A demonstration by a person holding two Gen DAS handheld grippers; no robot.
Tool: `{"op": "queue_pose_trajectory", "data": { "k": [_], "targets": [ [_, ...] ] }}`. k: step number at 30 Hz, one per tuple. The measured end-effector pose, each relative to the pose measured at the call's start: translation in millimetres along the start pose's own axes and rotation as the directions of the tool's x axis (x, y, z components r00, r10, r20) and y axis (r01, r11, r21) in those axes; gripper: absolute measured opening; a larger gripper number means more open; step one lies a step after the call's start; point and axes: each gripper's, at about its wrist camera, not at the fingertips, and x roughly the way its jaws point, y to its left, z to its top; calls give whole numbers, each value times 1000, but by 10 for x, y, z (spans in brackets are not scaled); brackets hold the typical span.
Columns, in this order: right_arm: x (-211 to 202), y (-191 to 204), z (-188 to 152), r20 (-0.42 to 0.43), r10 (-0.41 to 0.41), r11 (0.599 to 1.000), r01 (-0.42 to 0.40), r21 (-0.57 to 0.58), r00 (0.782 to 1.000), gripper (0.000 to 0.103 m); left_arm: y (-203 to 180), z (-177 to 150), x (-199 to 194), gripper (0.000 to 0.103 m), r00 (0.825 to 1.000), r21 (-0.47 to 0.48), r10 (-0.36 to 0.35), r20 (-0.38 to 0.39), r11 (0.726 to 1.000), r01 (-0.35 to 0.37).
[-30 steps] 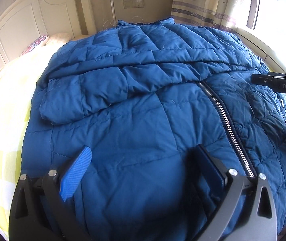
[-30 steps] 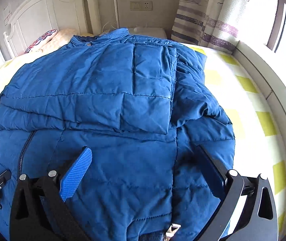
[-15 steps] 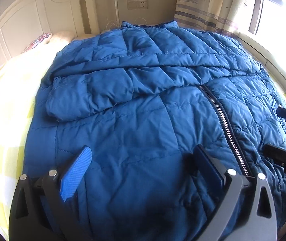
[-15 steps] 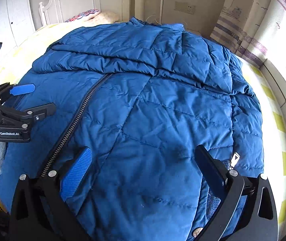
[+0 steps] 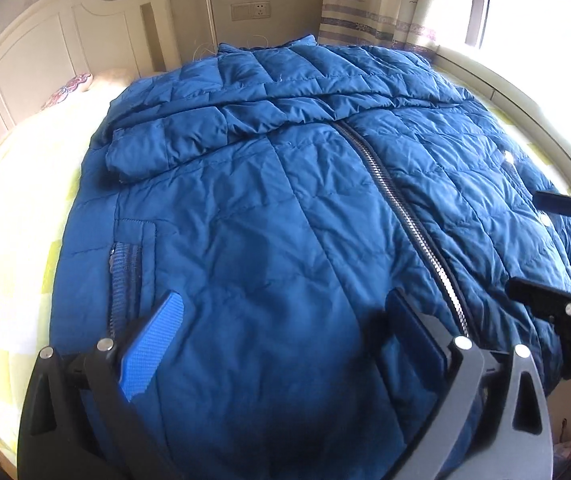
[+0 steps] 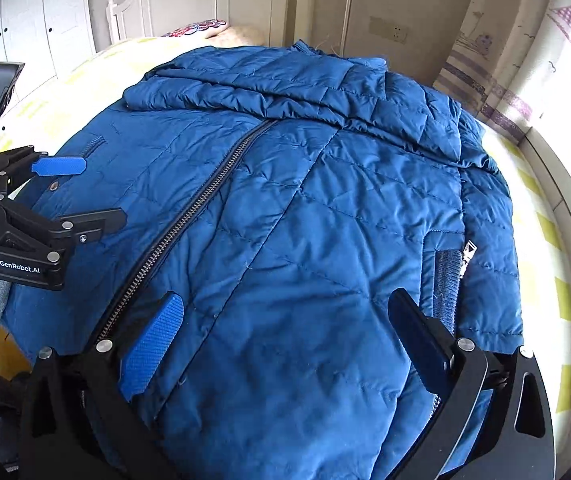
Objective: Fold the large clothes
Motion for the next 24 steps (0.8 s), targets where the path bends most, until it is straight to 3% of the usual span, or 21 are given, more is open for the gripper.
{"op": "queue_pose_trajectory", "data": {
  "k": [2,3,5,9,12,14,18,22,24],
  "targets": [
    [-29,-33,-157,-4,19,1000,-19,-4,1000,98,40,-191,-22,101,1000,6,23,-12,1000,-23],
    [43,-64,-247,-29,15,1000,-15,-1,999,98,48,-272,-50,101,1000,18,15,25,1000,-15],
    [57,-121,-374,35,45,998,-46,30,998,99,39,-345,-66,101,997,36,21,74,999,-23],
    [-54,-21,-293,7,-19,999,19,31,1000,98,27,-293,-187,100,998,-9,28,62,1000,-27],
    [-219,24,-340,60,-3,1000,3,1,998,98,32,-387,-316,100,995,20,51,82,998,-53],
    [-114,-7,-450,19,-27,1000,27,-3,999,98,71,-498,-202,101,997,30,60,46,998,-61],
    [-246,-121,-641,66,-1,998,-3,59,998,98,237,-625,-367,101,997,-32,36,74,999,-34],
    [-632,-381,-1023,142,-8,994,-8,112,990,98,666,-940,-701,101,987,-127,95,128,989,-78],
    [-757,-651,-1289,163,-13,976,-23,215,987,98,988,-1120,-830,100,988,-223,47,149,975,-13]
  ]
}}
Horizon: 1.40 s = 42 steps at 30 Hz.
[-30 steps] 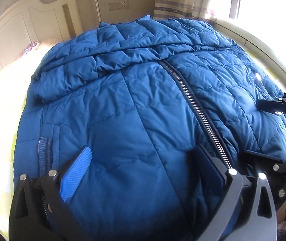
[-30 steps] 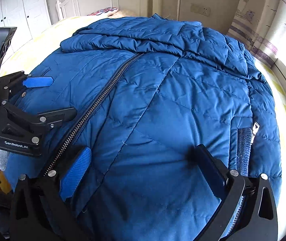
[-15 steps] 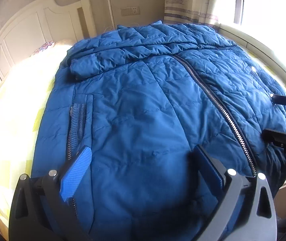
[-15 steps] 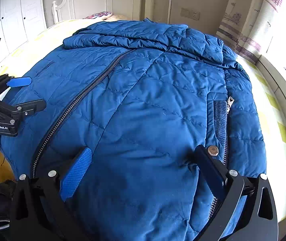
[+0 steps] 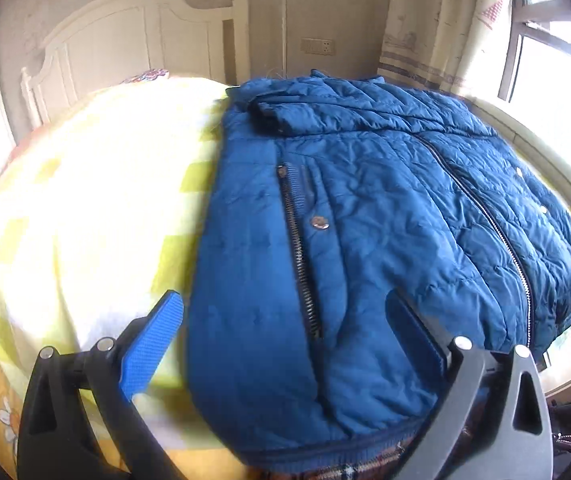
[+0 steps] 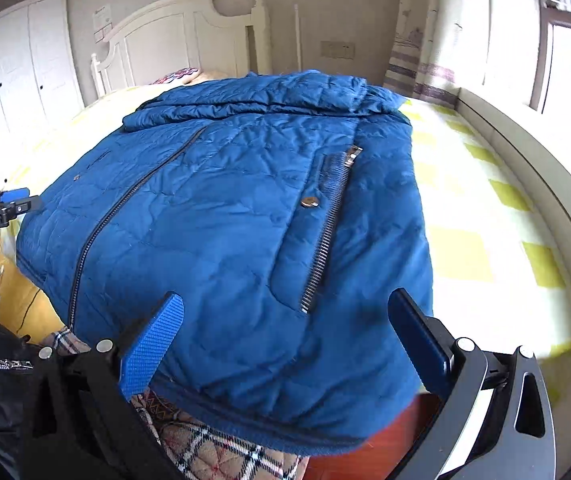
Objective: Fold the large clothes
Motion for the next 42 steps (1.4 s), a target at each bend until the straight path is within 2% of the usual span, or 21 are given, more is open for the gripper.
{"op": "queue_pose_trajectory", "data": {
  "k": [3,6,9,11,12,14,17,18,20,22,26,27,29,30,32,34,36,37,39,41,42],
  "targets": [
    [-129,-423,-303,24,79,978,-82,189,997,98,487,-129,-87,100,990,-182,-140,-18,974,134],
    [-102,-639,-541,49,147,948,-155,277,988,96,721,-283,-176,99,966,-270,-259,-4,930,248],
    [66,-789,-666,104,275,886,-294,357,956,93,773,-464,-164,99,937,-310,-347,-36,896,320],
    [221,-828,-702,113,350,848,-366,384,930,84,817,-623,-105,98,920,-370,-387,-59,865,339],
    [268,-832,-710,118,372,839,-388,381,921,82,847,-708,-69,98,913,-398,-402,-67,850,345],
    [336,-807,-702,144,437,810,-458,365,888,67,895,-828,8,97,916,-428,-395,-75,842,328],
    [297,-713,-649,131,474,811,-489,320,871,61,953,-854,25,93,915,-462,-402,-41,820,339],
    [255,-688,-644,124,482,814,-495,304,868,60,953,-830,3,93,914,-457,-405,-24,817,350],
    [160,-656,-653,109,495,818,-505,275,862,54,913,-742,6,90,916,-423,-400,-19,834,355],
    [59,-664,-678,131,517,803,-532,269,846,52,881,-691,69,87,914,-412,-405,-27,838,358],
    [-15,-667,-675,172,537,777,-564,279,826,52,888,-718,211,84,895,-444,-445,-36,809,384],
    [-48,-681,-695,176,540,774,-568,280,823,52,881,-713,237,83,888,-452,-459,-25,797,399],
    [-19,-661,-694,170,539,774,-565,286,825,52,858,-691,260,68,859,-473,-512,14,753,457],
    [6,-658,-693,164,539,774,-563,289,826,52,835,-668,268,67,845,-476,-534,29,736,481],
    [40,-675,-710,162,534,775,-557,300,830,52,775,-644,284,67,849,-461,-528,22,748,477],
    [86,-711,-707,176,512,778,-541,320,841,53,759,-667,324,63,842,-461,-540,16,743,485],
    [154,-735,-726,188,508,766,-541,347,840,53,779,-689,347,55,832,-480,-555,28,722,498],
    [169,-711,-715,188,501,772,-535,344,845,52,784,-690,338,45,830,-481,-557,29,720,500],
    [118,-615,-693,186,481,805,-516,292,857,39,764,-688,275,31,835,-459,-550,24,736,498],
    [-27,-533,-688,207,477,825,-517,229,854,22,758,-669,154,20,826,-439,-562,40,732,520],
    [-118,-509,-693,225,479,830,-521,197,848,20,764,-646,87,19,819,-435,-571,56,724,535]
  ]
}}
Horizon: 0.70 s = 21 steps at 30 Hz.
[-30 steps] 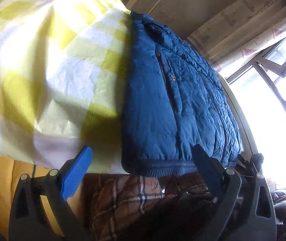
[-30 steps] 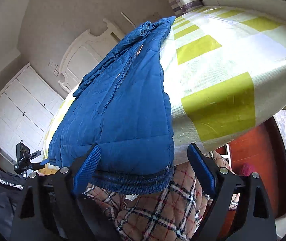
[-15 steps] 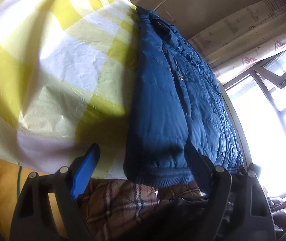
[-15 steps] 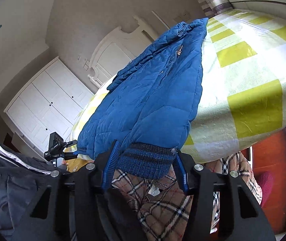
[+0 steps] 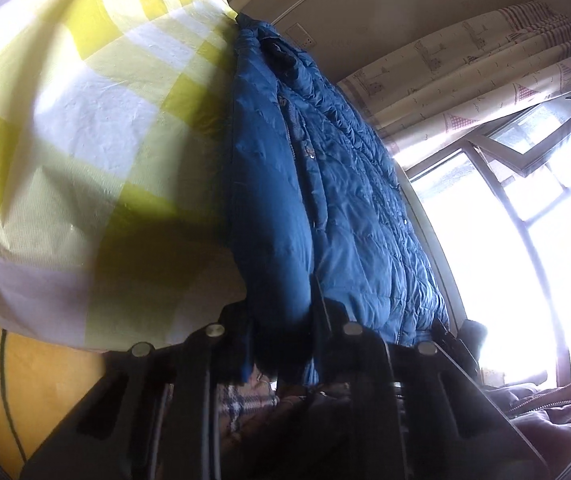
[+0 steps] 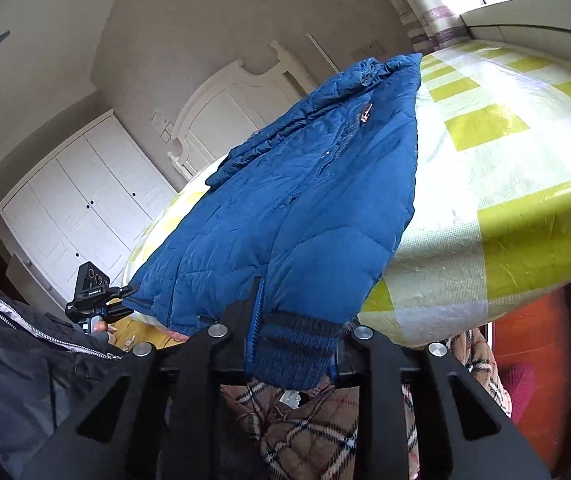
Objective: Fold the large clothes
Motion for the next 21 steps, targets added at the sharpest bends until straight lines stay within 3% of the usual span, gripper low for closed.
{"op": "queue_pose_trajectory", "data": {
  "k": [2,5,10,14,16,18,21],
  "targets": [
    [-118,116,21,33,5,999,-4,-35,999,18,-80,55,-132,16,995,-27,-89,36,996,90],
    [-182,312,117,86,49,996,-42,-76,995,17,-233,222,-300,16,963,-46,-240,120,968,247],
    [-334,503,186,143,172,984,-163,-75,975,17,-357,261,-656,13,945,-26,-289,152,955,296],
    [-588,693,302,234,272,962,-262,-72,934,17,-435,274,-1082,13,882,-18,-416,223,903,430],
    [-605,790,583,284,330,944,-311,-109,900,17,-526,521,-1178,13,839,11,-479,260,870,493],
    [-521,849,1003,312,348,936,-312,-161,884,17,-685,955,-1132,15,807,55,-522,277,847,529],
    [-176,779,1826,339,298,954,-263,-144,892,17,-870,1779,-823,16,792,94,-526,309,846,525]
  ]
}}
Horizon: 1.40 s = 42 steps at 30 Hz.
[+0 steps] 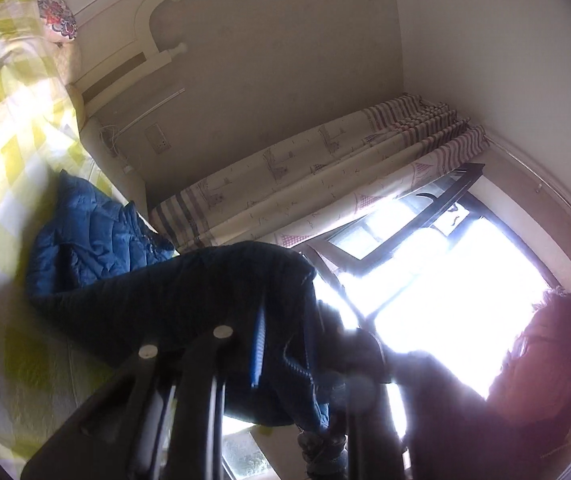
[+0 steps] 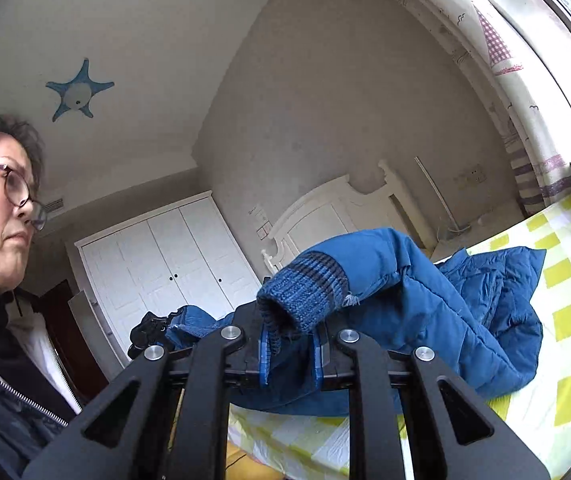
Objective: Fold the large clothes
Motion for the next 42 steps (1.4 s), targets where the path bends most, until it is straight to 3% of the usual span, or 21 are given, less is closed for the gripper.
{"op": "queue_pose_trajectory", "data": {
  "k": [3,5,6,8,10,11,13,16,18,20,24,27,29,31,34,36,38,39,40,41,42],
  "targets": [
    [789,-528,457,-48,-142,988,145,62,989,17,456,641,771,20,994,-34,101,43,994,-99],
    [1341,-1026,536,-152,-232,957,253,138,961,20,979,919,1184,52,962,-114,262,70,961,-253],
    [1556,-1268,528,-216,-270,929,312,197,939,23,1270,988,1325,56,942,-188,330,62,931,-313],
    [1782,-1612,439,-318,-312,868,405,288,895,51,1756,1008,1401,56,899,-313,437,27,858,-408],
    [1691,-1656,326,-284,-323,871,401,284,903,65,1948,959,1312,59,887,-351,460,25,835,-424],
    [1617,-1641,315,-263,-325,885,391,255,908,74,1963,956,1264,63,874,-319,486,18,831,-456],
    [1470,-1639,283,-255,-366,891,416,181,895,76,1907,956,1201,70,812,-186,583,-12,797,-575],
    [1441,-1757,261,-330,-469,858,511,48,819,76,1931,966,1260,74,728,29,674,-121,736,-676],
    [1533,-1870,257,-385,-509,840,542,-27,770,76,1963,908,1361,75,690,150,694,-207,719,-678],
    [1689,-1967,256,-427,-542,825,555,-105,724,76,1924,871,1472,78,665,254,713,-220,701,-667],
    [2072,-2195,211,-501,-585,800,555,-227,638,75,2027,864,1693,80,670,304,684,-288,729,-613],
    [2341,-2373,168,-572,-586,797,533,-283,573,75,2211,861,1830,80,634,310,689,-352,725,-615],
    [2448,-2412,164,-596,-580,804,510,-306,556,75,2305,866,1882,80,604,322,703,-375,710,-627],
    [2519,-2442,168,-628,-547,826,481,-296,553,75,2394,900,1895,80,596,313,697,-399,714,-626],
    [2570,-2470,152,-660,-510,844,467,-263,551,75,2486,937,1915,79,621,268,652,-435,752,-602],
    [2557,-2434,130,-639,-527,839,465,-283,561,73,2459,919,1950,73,631,282,649,-425,757,-589],
    [2535,-2336,118,-603,-540,837,449,-312,588,48,2383,887,1972,46,641,317,657,-397,753,-576],
    [2519,-2272,114,-575,-558,828,443,-343,598,39,2338,869,1973,42,640,335,670,-376,743,-580],
    [2499,-2184,126,-547,-571,821,437,-367,613,25,2284,852,1967,31,642,357,680,-355,733,-579],
    [2459,-2087,143,-511,-583,812,437,-387,631,18,2215,840,1946,20,653,373,679,-335,732,-571],
    [2405,-1988,166,-476,-598,801,447,-399,645,16,2109,839,1918,19,665,379,680,-308,729,-570]
  ]
}}
